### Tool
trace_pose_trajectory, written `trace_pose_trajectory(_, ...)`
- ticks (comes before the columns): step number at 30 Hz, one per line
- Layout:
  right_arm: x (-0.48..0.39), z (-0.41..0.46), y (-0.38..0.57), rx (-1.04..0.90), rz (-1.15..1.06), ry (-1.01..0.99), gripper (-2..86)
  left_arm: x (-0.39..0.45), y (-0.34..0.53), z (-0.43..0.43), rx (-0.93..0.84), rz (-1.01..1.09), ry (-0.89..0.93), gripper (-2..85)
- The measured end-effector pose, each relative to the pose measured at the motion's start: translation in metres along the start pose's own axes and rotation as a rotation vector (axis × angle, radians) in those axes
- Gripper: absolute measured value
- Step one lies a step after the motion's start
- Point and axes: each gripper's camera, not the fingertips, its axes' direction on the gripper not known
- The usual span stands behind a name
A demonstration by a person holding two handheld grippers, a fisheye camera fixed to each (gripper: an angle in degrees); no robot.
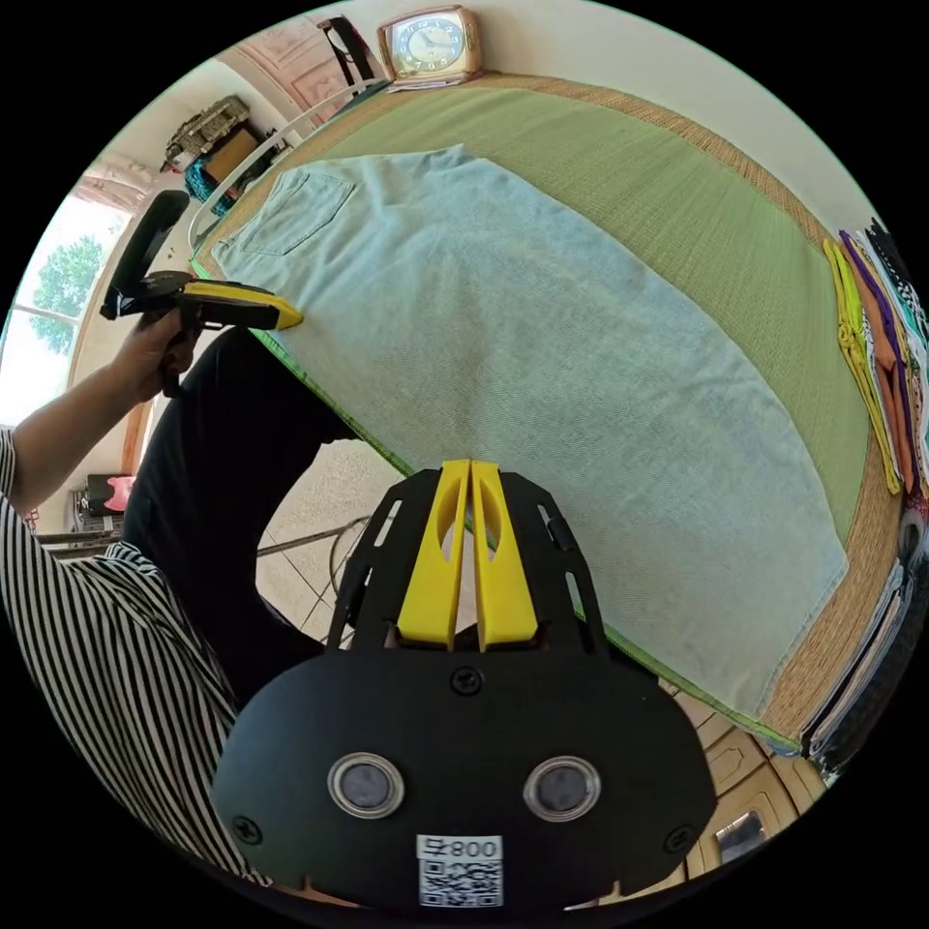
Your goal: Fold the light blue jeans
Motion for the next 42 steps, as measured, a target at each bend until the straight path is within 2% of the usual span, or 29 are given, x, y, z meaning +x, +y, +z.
trace_pose_trajectory(5,-0.001,-0.014,0.015,0.006,0.030,-0.025,0.2,0.030,-0.007,0.013,0.015,-0.007,-0.060,0.1)
trace_pose_trajectory(11,-0.021,-0.028,0.036,0.013,-0.002,0.096,0.3,0.067,-0.016,0.049,-0.004,0.019,-0.163,0.1)
trace_pose_trajectory(15,-0.028,-0.041,0.055,0.030,0.007,0.153,0.3,0.082,-0.026,0.064,-0.021,0.056,-0.162,0.1)
trace_pose_trajectory(18,-0.028,-0.051,0.071,0.063,0.023,0.171,0.3,0.086,-0.030,0.076,-0.003,0.014,-0.096,0.1)
trace_pose_trajectory(22,-0.003,-0.071,0.097,0.114,0.157,0.013,0.2,0.096,-0.040,0.089,-0.019,-0.064,-0.029,0.1)
trace_pose_trajectory(25,0.021,-0.097,0.123,0.149,0.248,-0.061,0.2,0.120,-0.045,0.091,0.065,-0.057,0.001,0.2)
trace_pose_trajectory(29,0.069,-0.142,0.183,0.295,0.443,-0.029,0.5,0.176,-0.072,0.109,0.096,0.106,0.121,0.3)
trace_pose_trajectory(34,0.162,-0.183,0.304,0.474,0.847,-0.058,2.9,0.258,-0.130,0.154,-0.008,0.352,0.249,1.0)
trace_pose_trajectory(39,0.200,-0.203,0.372,0.541,1.001,-0.037,7.6,0.345,-0.191,0.204,-0.090,0.518,0.291,1.9)
trace_pose_trajectory(42,0.213,-0.209,0.389,0.530,0.999,-0.027,6.9,0.396,-0.225,0.234,-0.150,0.608,0.276,2.8)
